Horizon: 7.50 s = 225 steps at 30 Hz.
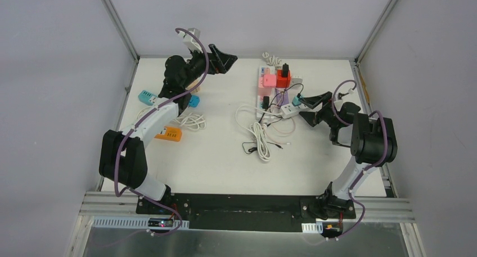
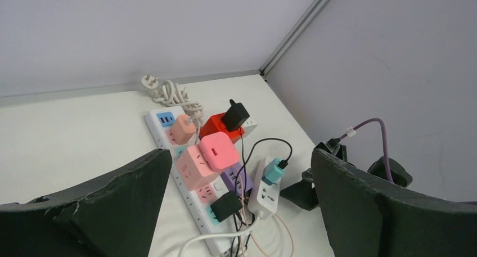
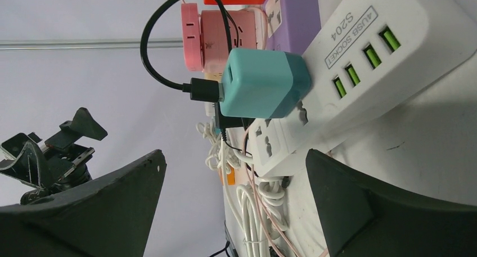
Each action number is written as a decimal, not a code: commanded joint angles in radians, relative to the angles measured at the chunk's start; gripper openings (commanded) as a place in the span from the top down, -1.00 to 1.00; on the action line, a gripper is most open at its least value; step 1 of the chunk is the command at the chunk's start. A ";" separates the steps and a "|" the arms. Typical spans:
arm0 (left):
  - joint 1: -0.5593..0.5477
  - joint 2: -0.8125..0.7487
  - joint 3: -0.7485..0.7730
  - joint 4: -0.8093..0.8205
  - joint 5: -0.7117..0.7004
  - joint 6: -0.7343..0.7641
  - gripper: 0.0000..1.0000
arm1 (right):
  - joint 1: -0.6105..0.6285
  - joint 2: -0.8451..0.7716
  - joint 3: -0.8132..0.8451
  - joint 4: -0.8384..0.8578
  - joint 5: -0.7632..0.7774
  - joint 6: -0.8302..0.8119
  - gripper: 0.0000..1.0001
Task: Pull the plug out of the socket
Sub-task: Pick up the socket from the center of the board, then place the socket at the center of the board, then remove the plug from the socket.
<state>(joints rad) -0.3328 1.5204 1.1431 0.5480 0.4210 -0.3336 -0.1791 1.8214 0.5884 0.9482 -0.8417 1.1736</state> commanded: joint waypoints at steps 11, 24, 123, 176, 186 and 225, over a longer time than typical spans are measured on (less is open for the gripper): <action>-0.003 0.000 0.015 0.061 -0.003 -0.009 -0.98 | 0.036 0.052 0.023 0.095 0.067 0.027 -1.00; -0.003 -0.013 0.007 0.055 -0.011 0.003 -0.98 | 0.059 -0.031 0.009 -0.138 0.156 -0.133 -1.00; -0.003 -0.096 -0.040 0.031 -0.019 0.060 -0.98 | -0.012 -0.246 -0.018 -0.299 -0.070 -0.186 1.00; -0.532 -0.194 -0.544 0.064 -0.089 0.211 -0.89 | 0.071 -0.544 0.173 -1.336 -0.284 -1.202 -0.87; -0.533 -0.212 -0.550 0.120 -0.103 0.312 -0.90 | 0.075 -0.744 0.408 -1.755 -0.185 -1.782 -0.99; -0.510 0.013 -0.559 0.291 -0.179 0.309 -0.89 | 0.555 -0.416 0.360 -1.375 0.460 -1.512 -0.89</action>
<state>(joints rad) -0.8490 1.5745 0.5953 0.7715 0.2134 -0.0360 0.3347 1.3388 0.9195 -0.5388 -0.4419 -0.4404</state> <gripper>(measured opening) 0.950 0.973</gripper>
